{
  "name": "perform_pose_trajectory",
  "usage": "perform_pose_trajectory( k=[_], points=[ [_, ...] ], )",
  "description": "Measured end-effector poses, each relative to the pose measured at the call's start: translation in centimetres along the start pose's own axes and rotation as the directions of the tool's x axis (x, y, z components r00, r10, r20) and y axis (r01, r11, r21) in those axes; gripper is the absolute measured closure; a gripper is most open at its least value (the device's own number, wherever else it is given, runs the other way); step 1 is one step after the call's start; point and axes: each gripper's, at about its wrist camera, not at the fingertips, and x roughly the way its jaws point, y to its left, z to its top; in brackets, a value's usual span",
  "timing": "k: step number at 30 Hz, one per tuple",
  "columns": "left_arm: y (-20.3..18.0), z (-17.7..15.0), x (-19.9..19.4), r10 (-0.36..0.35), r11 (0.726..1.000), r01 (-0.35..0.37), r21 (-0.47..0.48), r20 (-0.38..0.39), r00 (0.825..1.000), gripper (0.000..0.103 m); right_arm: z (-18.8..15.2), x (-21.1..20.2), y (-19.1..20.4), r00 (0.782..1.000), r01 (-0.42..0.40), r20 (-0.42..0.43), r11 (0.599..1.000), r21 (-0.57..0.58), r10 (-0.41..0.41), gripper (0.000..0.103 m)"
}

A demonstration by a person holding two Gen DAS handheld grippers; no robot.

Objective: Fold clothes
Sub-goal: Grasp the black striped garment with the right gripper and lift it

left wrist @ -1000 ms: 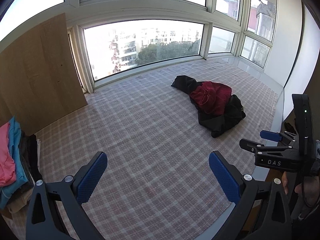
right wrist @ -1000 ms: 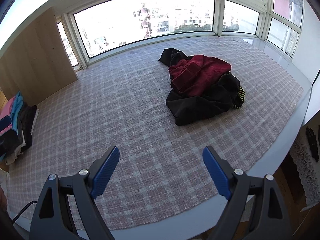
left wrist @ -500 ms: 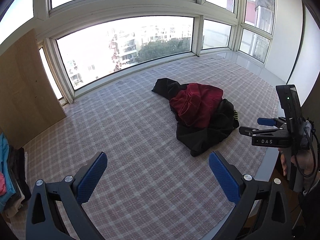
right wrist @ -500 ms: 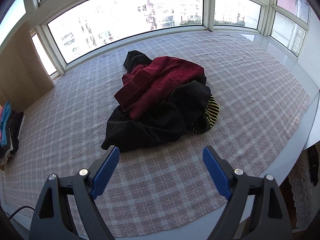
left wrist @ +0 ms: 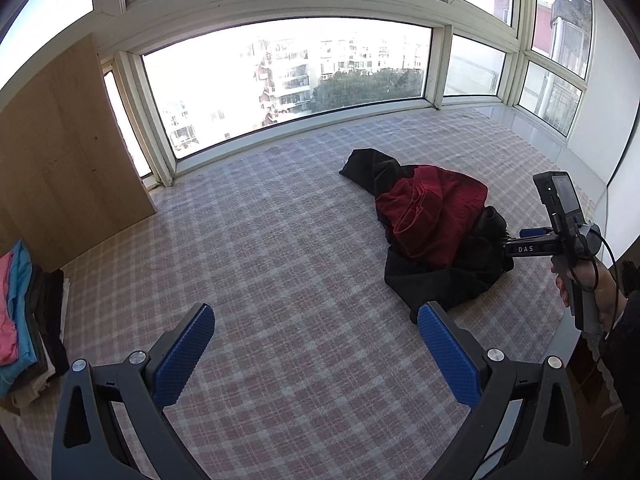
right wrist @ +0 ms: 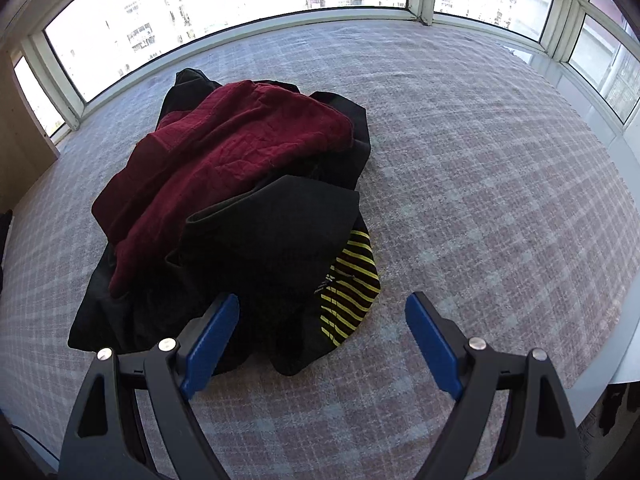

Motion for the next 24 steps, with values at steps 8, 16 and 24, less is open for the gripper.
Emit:
perform_pose_trajectory(
  k=[8,16,24],
  points=[
    [0.2,0.1,0.5,0.014,1.000,-0.014,-0.013,-0.019,1.000,0.001,1.1,2.7,0.0,0.995,-0.088,-0.055,0.996,-0.026,0.086,0.018],
    [0.2,-0.2,0.6,0.011,1.000,-0.011,-0.017,-0.028,1.000,0.001,0.7,2.6,-0.2,0.982,-0.177,-0.063,0.984,0.004,0.176,0.068],
    [0.3,-0.4,0.2,0.011,1.000,-0.011,-0.008,-0.020,1.000,0.001,0.3,-0.3,-2.0,0.959,-0.285,0.025,0.954,0.097,0.284,0.093]
  ],
)
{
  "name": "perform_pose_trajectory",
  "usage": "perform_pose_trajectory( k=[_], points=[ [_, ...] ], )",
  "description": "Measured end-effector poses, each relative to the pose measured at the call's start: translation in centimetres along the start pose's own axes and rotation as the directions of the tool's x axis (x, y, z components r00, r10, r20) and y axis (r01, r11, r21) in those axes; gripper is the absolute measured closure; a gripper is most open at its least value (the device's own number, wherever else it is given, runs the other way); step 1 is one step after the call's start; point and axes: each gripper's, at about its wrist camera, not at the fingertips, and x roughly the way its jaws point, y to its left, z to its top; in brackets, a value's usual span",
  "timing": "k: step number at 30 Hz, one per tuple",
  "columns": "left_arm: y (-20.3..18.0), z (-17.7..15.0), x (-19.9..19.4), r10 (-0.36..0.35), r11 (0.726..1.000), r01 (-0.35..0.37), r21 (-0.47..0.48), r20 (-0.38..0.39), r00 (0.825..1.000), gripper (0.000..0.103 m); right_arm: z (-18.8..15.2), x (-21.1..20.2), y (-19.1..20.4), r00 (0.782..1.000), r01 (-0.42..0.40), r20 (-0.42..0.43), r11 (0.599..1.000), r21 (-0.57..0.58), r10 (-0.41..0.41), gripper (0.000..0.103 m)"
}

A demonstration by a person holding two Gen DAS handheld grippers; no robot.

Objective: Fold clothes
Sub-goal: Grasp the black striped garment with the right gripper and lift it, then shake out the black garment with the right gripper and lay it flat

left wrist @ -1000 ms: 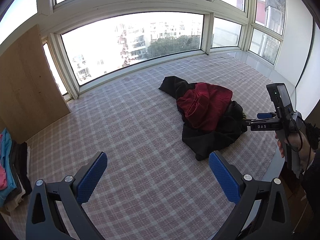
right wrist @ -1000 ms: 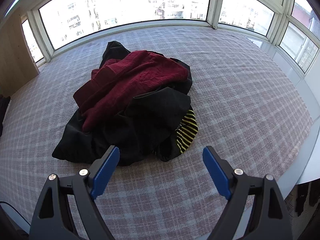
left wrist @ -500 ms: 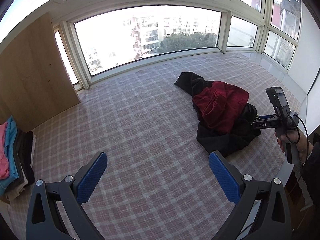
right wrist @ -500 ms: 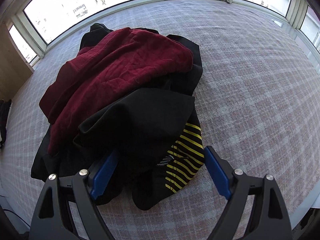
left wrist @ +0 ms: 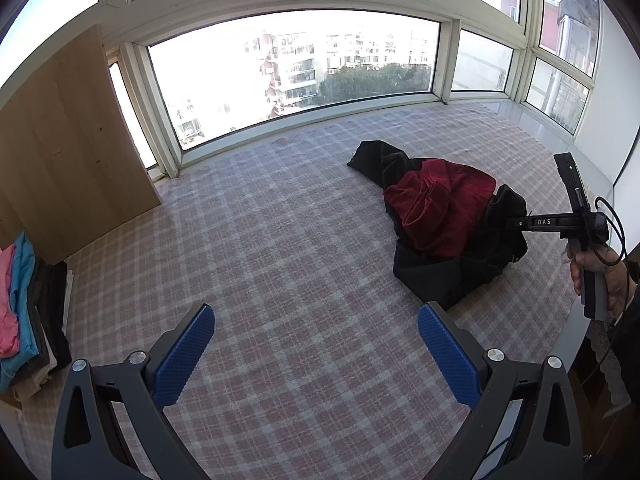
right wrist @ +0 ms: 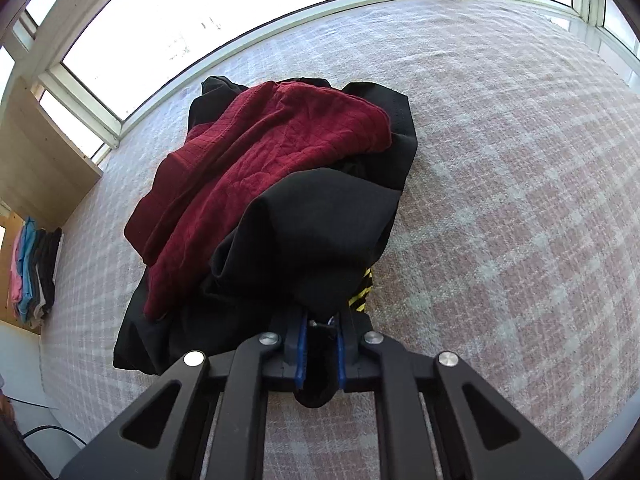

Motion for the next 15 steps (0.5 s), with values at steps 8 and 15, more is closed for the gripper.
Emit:
perform_pose_trajectory(
  k=[8,15],
  points=[
    [0.7,-0.1,-1.1,-0.002,1.000,0.002,0.002,0.023,1.000,0.001,3.2,-9.4,2.3,0.975,-0.011,0.220,0.999,-0.042,0.020,0.094],
    [3.2,-0.6,-2.5,-0.026,1.000,0.027,-0.011,0.065,0.998,0.001,7.3,-18.8,7.4,0.915,0.045,0.403,0.991,-0.124,0.009,0.094]
  ],
)
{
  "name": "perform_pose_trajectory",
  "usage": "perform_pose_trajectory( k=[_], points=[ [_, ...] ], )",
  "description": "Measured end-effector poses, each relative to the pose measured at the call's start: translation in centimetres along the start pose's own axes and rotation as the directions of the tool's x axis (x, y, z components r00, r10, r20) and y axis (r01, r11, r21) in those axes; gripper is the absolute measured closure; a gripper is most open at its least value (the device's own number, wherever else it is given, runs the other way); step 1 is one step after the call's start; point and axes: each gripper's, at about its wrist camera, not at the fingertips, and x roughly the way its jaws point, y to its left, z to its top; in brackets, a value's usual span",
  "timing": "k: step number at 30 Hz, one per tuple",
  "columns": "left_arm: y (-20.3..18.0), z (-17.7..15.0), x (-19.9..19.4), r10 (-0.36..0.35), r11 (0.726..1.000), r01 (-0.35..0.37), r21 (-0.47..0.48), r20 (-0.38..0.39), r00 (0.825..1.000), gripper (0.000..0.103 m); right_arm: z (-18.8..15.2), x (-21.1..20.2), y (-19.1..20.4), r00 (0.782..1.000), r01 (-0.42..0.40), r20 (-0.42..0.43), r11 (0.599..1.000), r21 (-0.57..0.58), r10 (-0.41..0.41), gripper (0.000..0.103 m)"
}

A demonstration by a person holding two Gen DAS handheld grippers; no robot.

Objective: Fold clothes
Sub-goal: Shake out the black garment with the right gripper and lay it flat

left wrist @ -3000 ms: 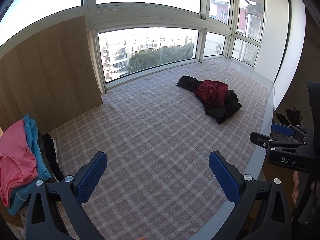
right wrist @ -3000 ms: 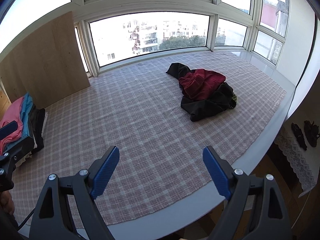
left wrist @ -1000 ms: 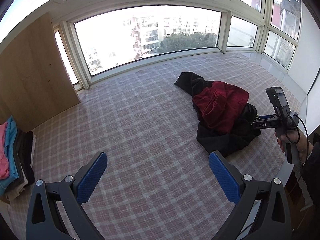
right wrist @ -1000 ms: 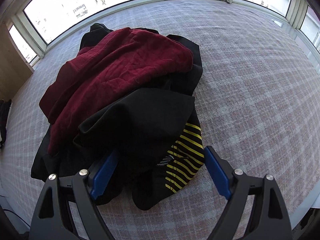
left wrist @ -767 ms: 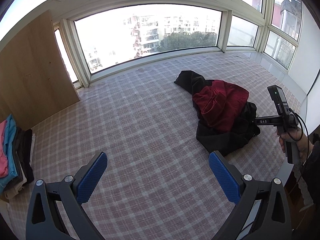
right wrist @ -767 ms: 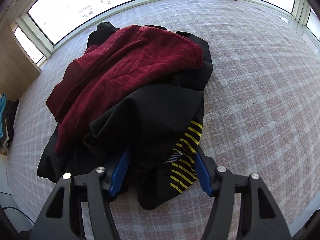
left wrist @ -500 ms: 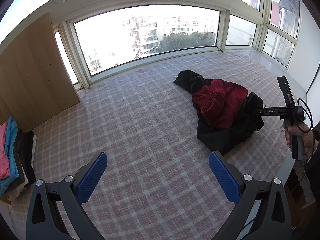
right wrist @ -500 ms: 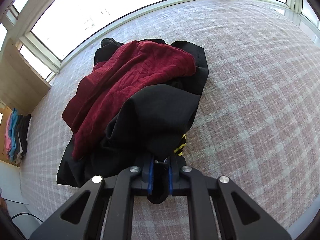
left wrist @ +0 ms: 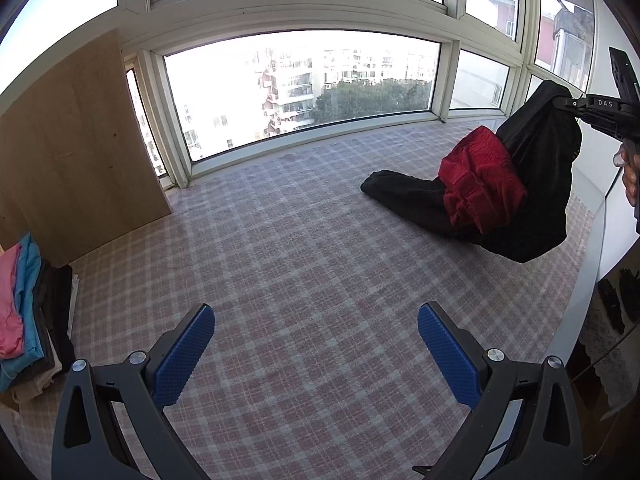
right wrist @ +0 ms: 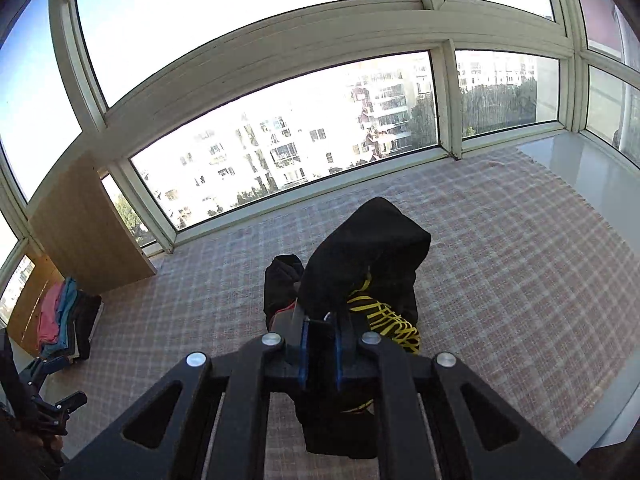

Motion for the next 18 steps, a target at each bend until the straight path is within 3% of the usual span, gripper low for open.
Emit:
perform_pose_trajectory(
  k=[7,11,13,18],
  points=[
    [4.3,-0.8,-2.2,-0.023,0.999,0.024,-0.032,0.039,0.999,0.001,6.6,-7.6,5.4,0.976,0.128,0.189,0.987,-0.100,-0.108,0.094],
    [7.0,-1.5,-3.8,-0.003,0.999,0.005,-0.038,0.060,0.998,0.001,10.5,-9.7,8.2,0.960,0.167,0.241,0.982,-0.087,-0.142,0.094],
    [8.7,-1.8,-4.6,0.012,0.999,-0.008,-0.053,0.070,0.997,0.001,11.4,-10.6,11.3,0.958,0.154,0.262,0.979,-0.137,-0.114,0.094],
    [13.4,-3.1,-6.4,0.072,0.992,-0.062,-0.108,0.089,0.993,0.001,10.3,-8.3,20.5,0.983,0.033,0.181,0.962,-0.272,0.017,0.094]
  ],
)
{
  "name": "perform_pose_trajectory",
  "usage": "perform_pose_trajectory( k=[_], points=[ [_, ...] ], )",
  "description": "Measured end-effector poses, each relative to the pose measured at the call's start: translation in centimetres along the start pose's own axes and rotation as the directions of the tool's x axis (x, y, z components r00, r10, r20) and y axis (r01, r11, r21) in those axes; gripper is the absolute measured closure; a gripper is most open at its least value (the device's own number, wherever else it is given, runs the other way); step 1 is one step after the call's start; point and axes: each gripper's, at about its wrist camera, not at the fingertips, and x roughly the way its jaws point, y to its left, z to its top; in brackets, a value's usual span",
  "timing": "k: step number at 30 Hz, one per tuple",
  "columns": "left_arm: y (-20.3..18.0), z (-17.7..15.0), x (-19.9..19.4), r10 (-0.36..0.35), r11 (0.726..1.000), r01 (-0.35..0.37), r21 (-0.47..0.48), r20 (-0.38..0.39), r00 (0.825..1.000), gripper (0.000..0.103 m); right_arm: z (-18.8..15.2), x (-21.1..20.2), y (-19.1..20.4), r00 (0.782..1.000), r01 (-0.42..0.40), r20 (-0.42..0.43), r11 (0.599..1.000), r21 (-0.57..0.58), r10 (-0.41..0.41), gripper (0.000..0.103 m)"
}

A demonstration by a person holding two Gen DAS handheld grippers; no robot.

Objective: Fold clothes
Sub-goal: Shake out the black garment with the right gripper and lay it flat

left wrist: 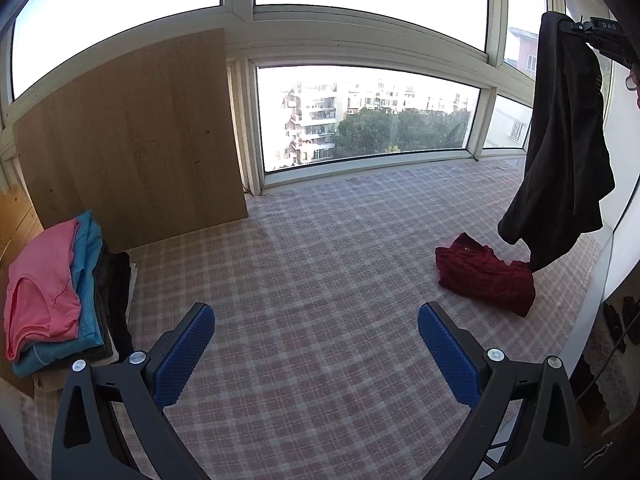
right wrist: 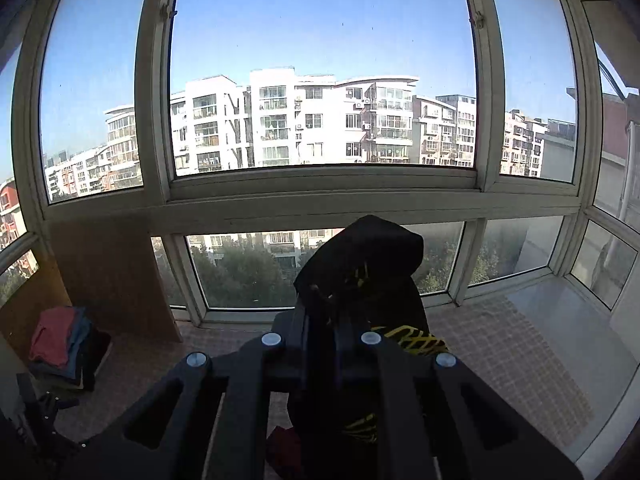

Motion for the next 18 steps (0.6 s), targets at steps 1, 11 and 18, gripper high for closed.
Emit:
perform_pose_trajectory(
  k=[1,11,18],
  points=[
    [1.1,-0.3,-0.2,0.018,1.000,-0.018,-0.012,0.000,1.000,0.001,0.2,0.5,1.9,0.999,-0.030,-0.012,0.999,-0.021,0.030,0.094],
    [10.7,-5.0,-0.9,0.161,0.976,-0.170,-0.138,-0.074,0.984,0.001,-11.5,19.4,25.9,0.789,-0.456,-0.507,0.884,-0.105,0.347,0.085],
    [8.8,-7.8,2.8,0.115,0.986,-0.134,-0.097,-0.176,0.978,0.001,-17.0,23.6,27.2,0.721,-0.459,-0.652,0.868,-0.193,0.236,0.047]
  ],
)
